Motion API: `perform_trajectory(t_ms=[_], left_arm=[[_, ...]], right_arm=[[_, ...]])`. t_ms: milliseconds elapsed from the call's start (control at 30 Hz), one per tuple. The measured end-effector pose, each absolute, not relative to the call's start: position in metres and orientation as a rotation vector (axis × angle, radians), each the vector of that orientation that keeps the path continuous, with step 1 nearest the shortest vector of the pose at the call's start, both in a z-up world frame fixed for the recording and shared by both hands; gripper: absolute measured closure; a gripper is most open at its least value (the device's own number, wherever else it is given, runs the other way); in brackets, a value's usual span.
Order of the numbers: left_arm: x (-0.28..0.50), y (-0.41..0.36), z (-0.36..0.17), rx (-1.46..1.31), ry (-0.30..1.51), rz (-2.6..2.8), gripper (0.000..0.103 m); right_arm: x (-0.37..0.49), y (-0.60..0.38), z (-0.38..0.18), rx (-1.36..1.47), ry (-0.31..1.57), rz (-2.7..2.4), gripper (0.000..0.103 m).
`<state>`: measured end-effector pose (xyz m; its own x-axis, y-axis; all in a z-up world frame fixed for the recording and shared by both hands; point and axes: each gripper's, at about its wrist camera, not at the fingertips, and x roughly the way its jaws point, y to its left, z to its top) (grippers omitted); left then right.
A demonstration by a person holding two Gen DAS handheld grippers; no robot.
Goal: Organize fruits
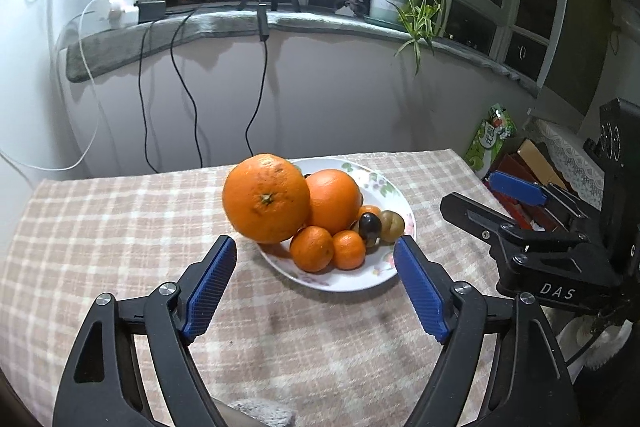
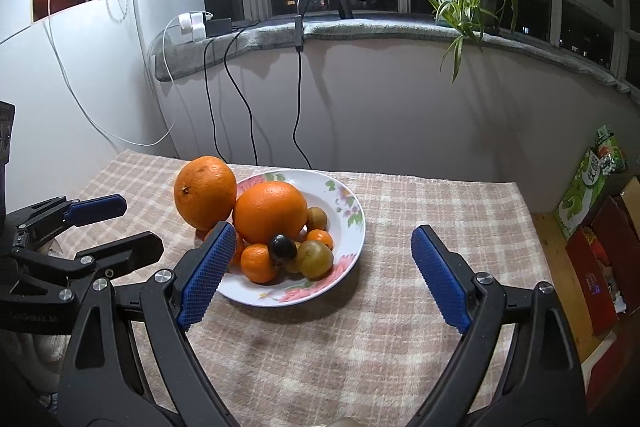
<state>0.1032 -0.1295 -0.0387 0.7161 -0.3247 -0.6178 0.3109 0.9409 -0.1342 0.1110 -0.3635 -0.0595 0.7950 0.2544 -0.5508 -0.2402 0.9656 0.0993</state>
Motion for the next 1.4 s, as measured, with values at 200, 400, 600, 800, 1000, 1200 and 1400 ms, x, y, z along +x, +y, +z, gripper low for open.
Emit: perform_trajectory(t_ms=[200,400,600,800,1000,1200,1400], left_arm=[[0.0994,-0.1277,-0.0354,-0.023,0.677,-0.352,0.022],[0.0976,-0.1259,-0.0344,-0.024,0.672,-0.347,0.022],[0.096,-0.124,-0.0353,-0.025,0.674,-0.345,0.022],[0.0965,-0.1238,-0.0351,-0.025,0.672,-0.345,0.022],[0.0969,-0.1219,-0.0348,-0.025,0.671,-0.345,0.022],[0.0964,-0.1221,-0.0349,-0.024,0.67,-0.345,0.022],[0.0957,-0.1213,-0.0345,-0.026,0.669,-0.345,0.022]], right_arm=[[0.1077,-0.362,-0.061,0.034,0.603,0.272,0.011],[0.1075,-0.361,-0.0612,0.036,0.605,0.271,0.011],[0.1071,-0.3586,-0.0625,0.037,0.613,0.271,0.011],[0.1071,-0.3564,-0.063,0.035,0.613,0.273,0.011],[0.1074,-0.3543,-0.064,0.035,0.617,0.273,0.011],[0.1079,-0.3541,-0.0651,0.036,0.62,0.276,0.011],[0.1075,-0.3537,-0.0669,0.035,0.623,0.276,0.011]])
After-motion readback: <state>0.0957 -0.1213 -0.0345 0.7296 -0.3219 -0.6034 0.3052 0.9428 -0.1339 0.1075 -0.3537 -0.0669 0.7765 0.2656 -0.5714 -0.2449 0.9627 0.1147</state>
